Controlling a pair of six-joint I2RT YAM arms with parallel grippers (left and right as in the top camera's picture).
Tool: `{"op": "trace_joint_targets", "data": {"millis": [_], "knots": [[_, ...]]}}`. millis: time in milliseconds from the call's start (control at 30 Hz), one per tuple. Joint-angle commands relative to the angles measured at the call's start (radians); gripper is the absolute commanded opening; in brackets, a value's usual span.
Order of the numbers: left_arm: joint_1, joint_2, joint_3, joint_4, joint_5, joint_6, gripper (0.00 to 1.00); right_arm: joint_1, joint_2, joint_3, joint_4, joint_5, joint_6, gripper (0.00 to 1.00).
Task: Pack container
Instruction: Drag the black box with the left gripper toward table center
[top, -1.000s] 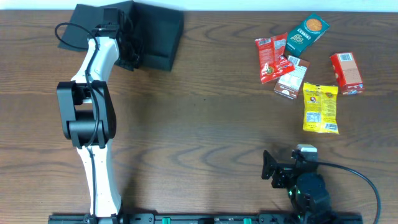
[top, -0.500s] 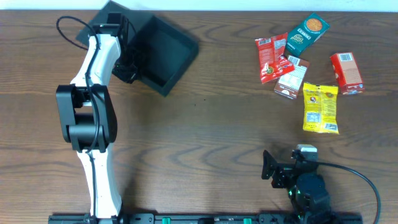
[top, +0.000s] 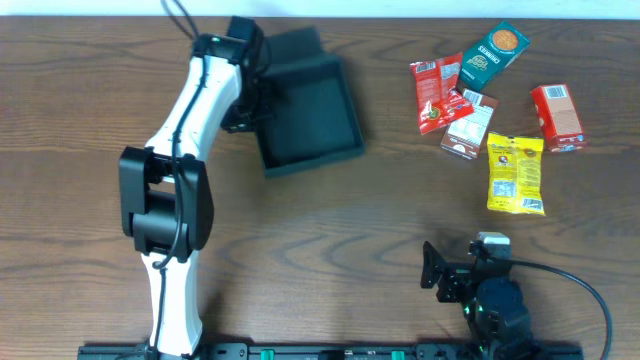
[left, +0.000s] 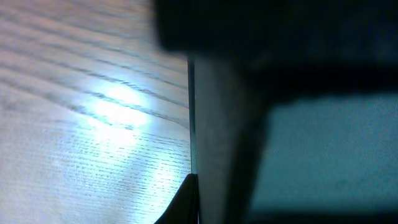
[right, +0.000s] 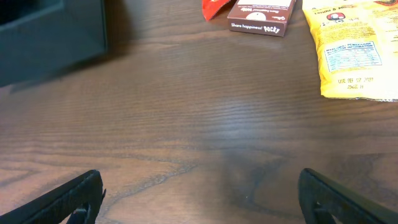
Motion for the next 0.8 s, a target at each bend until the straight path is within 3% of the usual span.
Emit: {"op": "trace_joint_targets", "data": {"millis": [0, 100, 300, 467, 500, 600, 767], "knots": [[-0.007, -0.021, -0.017, -0.006, -0.026, 0.182, 0.06, -0.009, -0.005, -0.011, -0.001, 0.007, -0.013, 0.99], [-0.011, -0.021, -0.031, -0.017, -0.026, 0.285, 0.06, -0.009, -0.005, -0.011, -0.001, 0.007, -0.013, 0.99], [-0.013, -0.021, -0.060, -0.015, 0.007, 0.302, 0.07, -0.009, -0.005, -0.011, -0.001, 0.007, -0.013, 0.99], [-0.014, -0.021, -0.069, -0.014, 0.034, 0.289, 0.45, -0.009, -0.005, -0.011, -0.001, 0.007, -0.013, 0.99], [-0.014, -0.021, -0.069, -0.014, 0.035, 0.276, 0.46, -0.009, -0.005, -0.011, -0.001, 0.007, -0.013, 0.99], [-0.014, -0.021, -0.069, -0.014, 0.036, 0.212, 0.45, -0.009, -0.005, -0.011, -0.001, 0.007, -0.013, 0.99], [-0.014, -0.021, -0.069, -0.016, 0.038, 0.149, 0.25, -0.009, -0.005, -0.011, -0.001, 0.007, -0.013, 0.99]]}}
